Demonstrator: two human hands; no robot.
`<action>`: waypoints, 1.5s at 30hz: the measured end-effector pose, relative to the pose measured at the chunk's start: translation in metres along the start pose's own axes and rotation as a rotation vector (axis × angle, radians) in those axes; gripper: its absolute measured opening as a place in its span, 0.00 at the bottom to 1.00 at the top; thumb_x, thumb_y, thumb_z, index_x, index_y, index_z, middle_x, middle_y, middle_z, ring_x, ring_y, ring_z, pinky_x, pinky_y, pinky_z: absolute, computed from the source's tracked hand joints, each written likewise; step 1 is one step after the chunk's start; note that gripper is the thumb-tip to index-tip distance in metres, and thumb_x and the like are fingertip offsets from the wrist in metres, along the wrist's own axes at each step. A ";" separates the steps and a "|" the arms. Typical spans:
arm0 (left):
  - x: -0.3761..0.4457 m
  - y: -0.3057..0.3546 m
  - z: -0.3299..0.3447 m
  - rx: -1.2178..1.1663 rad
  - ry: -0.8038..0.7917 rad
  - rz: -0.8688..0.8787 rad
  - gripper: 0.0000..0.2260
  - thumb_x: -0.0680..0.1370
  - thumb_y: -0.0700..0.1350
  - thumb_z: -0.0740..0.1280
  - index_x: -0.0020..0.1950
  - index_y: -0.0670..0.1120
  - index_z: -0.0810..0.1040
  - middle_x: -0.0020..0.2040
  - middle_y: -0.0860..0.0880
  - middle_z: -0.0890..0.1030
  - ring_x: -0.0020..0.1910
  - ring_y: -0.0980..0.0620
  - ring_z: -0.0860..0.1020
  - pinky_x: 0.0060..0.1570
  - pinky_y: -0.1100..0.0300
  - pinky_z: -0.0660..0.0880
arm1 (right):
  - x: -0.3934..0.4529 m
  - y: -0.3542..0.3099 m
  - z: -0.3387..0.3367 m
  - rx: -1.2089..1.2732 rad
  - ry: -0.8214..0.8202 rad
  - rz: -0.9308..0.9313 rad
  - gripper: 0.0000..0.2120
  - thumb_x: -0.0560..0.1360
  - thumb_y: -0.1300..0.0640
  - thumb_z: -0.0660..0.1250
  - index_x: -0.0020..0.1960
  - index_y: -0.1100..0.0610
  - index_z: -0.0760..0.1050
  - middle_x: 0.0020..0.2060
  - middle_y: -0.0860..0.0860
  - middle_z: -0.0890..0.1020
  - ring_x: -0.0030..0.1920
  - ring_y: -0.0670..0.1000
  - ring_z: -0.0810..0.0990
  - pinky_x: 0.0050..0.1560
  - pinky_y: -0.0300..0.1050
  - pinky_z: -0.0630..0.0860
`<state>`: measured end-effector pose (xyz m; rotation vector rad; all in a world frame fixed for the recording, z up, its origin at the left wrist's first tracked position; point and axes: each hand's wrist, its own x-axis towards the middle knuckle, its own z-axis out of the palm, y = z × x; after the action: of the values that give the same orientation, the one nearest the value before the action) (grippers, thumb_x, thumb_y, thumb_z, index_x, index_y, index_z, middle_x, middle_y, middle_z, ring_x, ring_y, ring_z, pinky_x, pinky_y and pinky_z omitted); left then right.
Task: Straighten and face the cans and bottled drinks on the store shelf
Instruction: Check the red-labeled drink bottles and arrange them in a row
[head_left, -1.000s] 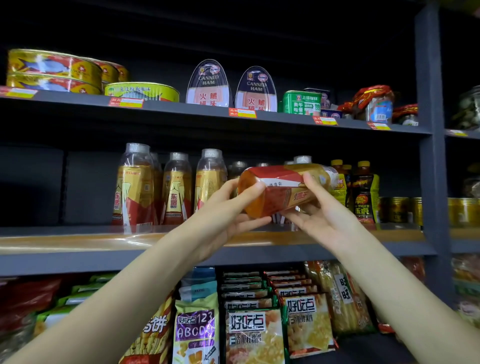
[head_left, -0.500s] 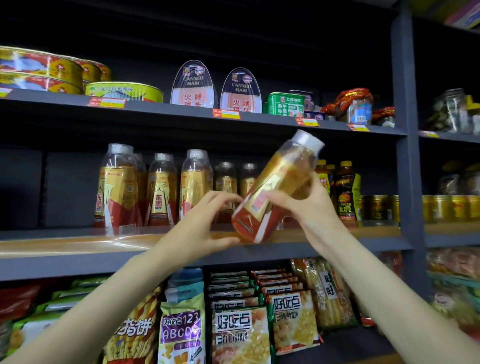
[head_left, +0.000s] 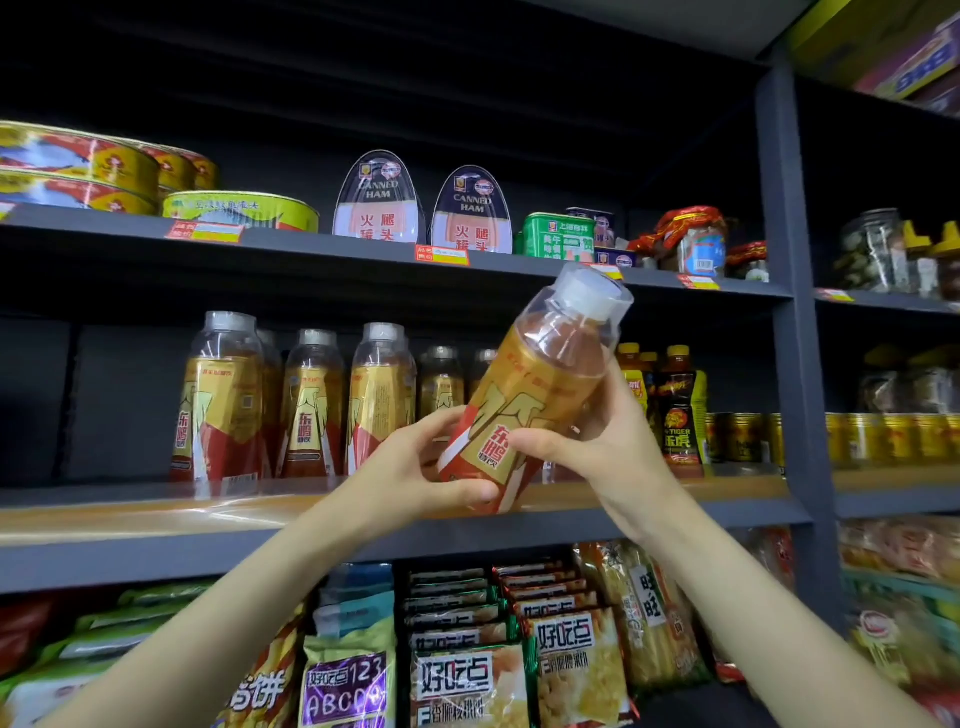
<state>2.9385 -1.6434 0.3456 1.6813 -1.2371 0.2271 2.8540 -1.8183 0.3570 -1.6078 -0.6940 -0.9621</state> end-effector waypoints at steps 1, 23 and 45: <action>0.000 0.000 0.002 0.037 0.085 0.021 0.32 0.65 0.48 0.76 0.66 0.50 0.69 0.59 0.52 0.78 0.57 0.54 0.77 0.54 0.61 0.76 | -0.001 0.002 0.000 0.043 0.007 0.035 0.37 0.58 0.56 0.78 0.64 0.45 0.68 0.55 0.46 0.80 0.55 0.45 0.80 0.50 0.44 0.80; 0.006 -0.033 -0.062 0.887 0.563 0.239 0.20 0.79 0.47 0.61 0.70 0.44 0.68 0.68 0.47 0.69 0.69 0.52 0.64 0.69 0.58 0.59 | 0.061 0.015 0.001 -0.455 0.200 0.107 0.41 0.69 0.52 0.74 0.73 0.45 0.53 0.63 0.49 0.73 0.61 0.51 0.74 0.61 0.51 0.72; 0.022 -0.074 -0.069 1.006 0.487 0.203 0.25 0.76 0.58 0.45 0.73 0.60 0.50 0.75 0.58 0.50 0.73 0.62 0.44 0.71 0.59 0.46 | 0.112 0.102 0.024 -1.360 -0.324 0.349 0.54 0.70 0.54 0.74 0.75 0.41 0.33 0.74 0.59 0.32 0.68 0.62 0.68 0.55 0.46 0.78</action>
<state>3.0344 -1.6043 0.3490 2.1041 -0.9457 1.4848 3.0007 -1.8247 0.4015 -2.9790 0.1893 -0.9373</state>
